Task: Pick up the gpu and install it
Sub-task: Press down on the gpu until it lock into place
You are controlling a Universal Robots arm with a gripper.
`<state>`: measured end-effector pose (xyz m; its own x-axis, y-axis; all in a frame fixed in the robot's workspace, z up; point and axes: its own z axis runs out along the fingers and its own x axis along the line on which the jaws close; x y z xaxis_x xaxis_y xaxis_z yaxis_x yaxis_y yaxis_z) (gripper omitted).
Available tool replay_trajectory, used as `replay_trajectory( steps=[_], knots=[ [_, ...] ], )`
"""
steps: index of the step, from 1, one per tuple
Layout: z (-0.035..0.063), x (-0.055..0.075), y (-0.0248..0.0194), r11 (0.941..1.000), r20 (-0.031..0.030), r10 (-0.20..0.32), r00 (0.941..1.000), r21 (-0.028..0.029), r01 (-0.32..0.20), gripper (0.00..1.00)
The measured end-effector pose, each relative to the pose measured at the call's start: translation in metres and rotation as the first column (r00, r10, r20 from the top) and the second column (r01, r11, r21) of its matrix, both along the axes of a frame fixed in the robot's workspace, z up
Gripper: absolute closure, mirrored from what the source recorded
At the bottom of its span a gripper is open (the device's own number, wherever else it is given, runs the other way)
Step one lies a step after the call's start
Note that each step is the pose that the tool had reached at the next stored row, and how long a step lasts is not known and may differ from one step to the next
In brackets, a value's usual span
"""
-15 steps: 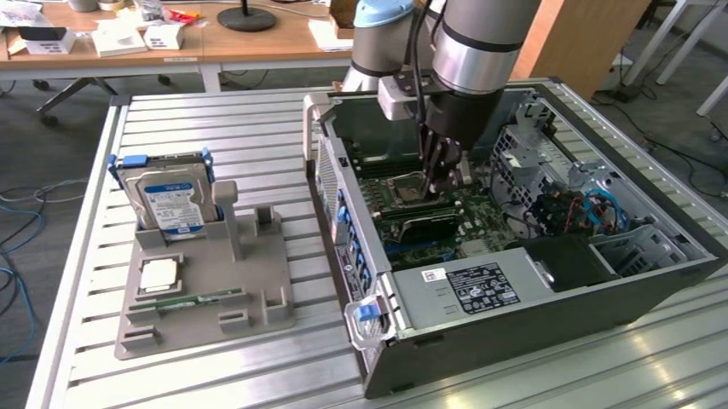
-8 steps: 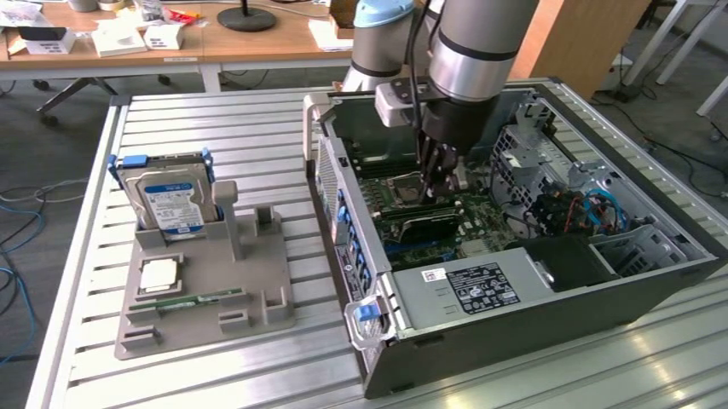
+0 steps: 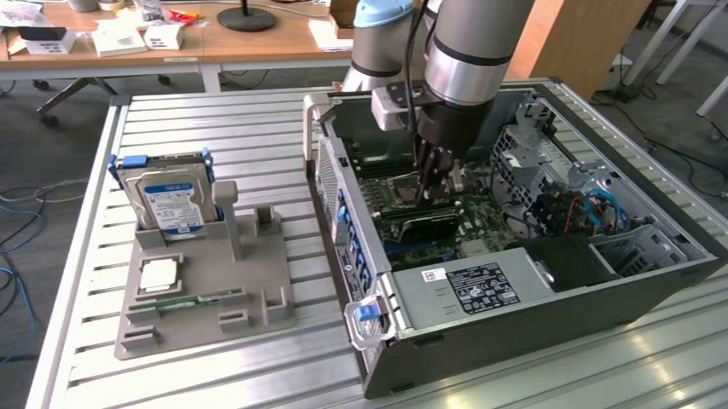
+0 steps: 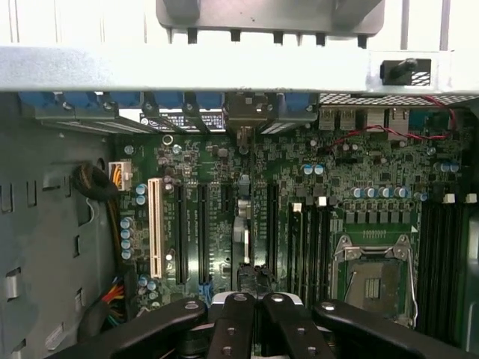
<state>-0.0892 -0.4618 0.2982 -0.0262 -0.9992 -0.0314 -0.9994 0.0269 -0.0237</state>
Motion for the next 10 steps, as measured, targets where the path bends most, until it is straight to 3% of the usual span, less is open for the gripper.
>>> replay_trajectory(
  steps=[10],
  knots=[
    [-0.0098,-0.0007,0.0019,1.0,-0.0002,0.0,1.0,0.0001,0.0,0.89]
  ],
)
